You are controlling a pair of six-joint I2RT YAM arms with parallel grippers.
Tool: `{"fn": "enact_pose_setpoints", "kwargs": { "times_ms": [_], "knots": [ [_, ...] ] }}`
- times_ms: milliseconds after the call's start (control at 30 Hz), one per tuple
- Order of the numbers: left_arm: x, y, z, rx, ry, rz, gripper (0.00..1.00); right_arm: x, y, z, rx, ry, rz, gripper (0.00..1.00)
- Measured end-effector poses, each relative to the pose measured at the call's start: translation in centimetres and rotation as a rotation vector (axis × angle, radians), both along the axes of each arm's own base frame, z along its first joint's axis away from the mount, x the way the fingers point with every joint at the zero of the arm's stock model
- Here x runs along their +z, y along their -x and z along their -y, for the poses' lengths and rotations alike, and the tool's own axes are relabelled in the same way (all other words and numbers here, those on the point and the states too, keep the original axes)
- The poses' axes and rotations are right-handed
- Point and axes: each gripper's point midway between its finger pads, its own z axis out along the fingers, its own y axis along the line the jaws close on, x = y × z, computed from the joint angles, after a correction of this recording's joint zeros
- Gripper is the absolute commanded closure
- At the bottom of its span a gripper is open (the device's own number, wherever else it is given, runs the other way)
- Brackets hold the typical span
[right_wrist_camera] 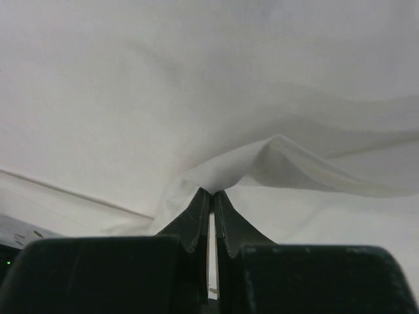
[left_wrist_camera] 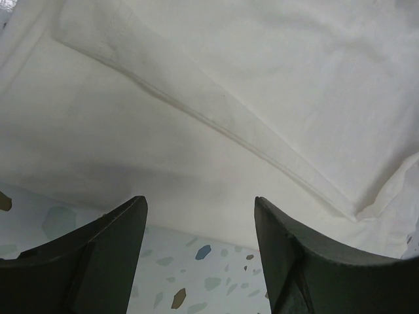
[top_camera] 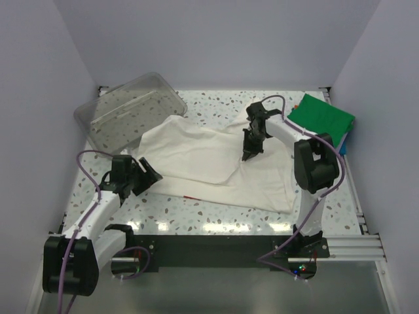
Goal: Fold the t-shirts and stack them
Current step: Fold the tshirt
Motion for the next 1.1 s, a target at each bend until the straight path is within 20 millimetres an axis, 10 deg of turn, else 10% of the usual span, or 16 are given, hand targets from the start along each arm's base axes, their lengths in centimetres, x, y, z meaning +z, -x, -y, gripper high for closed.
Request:
{"fn": "enact_pose_setpoints", "kwargs": {
  "times_ms": [100,267,500,800,1100],
  "knots": [
    [-0.3,0.1,0.0,-0.005,-0.006,-0.011,0.28,-0.9,-1.1,-1.0,0.001,-0.022,-0.018,1.00],
    [-0.6,0.1,-0.1,-0.019,-0.019,-0.022,0.28,-1.1,-2.5,-2.0,-0.012,-0.052,-0.016,0.56],
    [0.1,-1.1,-0.1,-0.036,-0.036,-0.004,0.28,1.2,-3.2,-2.6,-0.027,-0.090,0.043,0.28],
    [-0.4,-3.0,0.2,-0.045,-0.024,0.018,0.29,7.0,1.9,-0.6,-0.050,-0.141,0.180,0.22],
    [-1.8,-2.5,0.5,-0.042,-0.004,0.030,0.29,-1.9,10.5,2.3,-0.089,-0.057,-0.055,0.22]
  ]
}}
